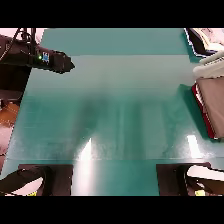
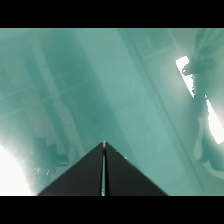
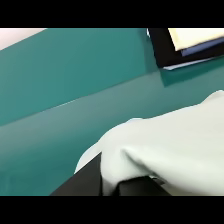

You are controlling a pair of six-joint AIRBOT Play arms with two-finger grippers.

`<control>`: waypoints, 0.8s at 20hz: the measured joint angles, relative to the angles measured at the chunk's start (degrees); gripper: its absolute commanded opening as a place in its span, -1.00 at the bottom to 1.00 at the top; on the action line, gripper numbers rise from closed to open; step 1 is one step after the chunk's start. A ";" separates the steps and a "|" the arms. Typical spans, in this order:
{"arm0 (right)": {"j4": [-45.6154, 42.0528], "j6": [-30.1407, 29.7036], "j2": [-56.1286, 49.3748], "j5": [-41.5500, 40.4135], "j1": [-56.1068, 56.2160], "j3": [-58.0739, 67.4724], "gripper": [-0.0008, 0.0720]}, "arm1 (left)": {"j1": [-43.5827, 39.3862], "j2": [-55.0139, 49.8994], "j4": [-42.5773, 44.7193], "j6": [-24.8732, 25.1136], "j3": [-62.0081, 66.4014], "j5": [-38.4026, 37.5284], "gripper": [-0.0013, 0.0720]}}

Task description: Fold the shirts.

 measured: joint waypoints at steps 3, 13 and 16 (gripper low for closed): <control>-3.15 1.36 2.75 1.14 -0.17 0.00 -0.94 | -0.07 0.00 0.33 0.00 0.00 0.00 -0.90; -18.93 4.52 18.62 4.96 -0.26 -18.12 -0.93 | -0.07 0.00 1.33 0.59 0.00 -0.04 -0.90; -27.71 6.56 23.76 6.21 -0.26 -25.07 -0.92 | -0.07 0.00 1.36 1.86 0.00 -0.26 -0.90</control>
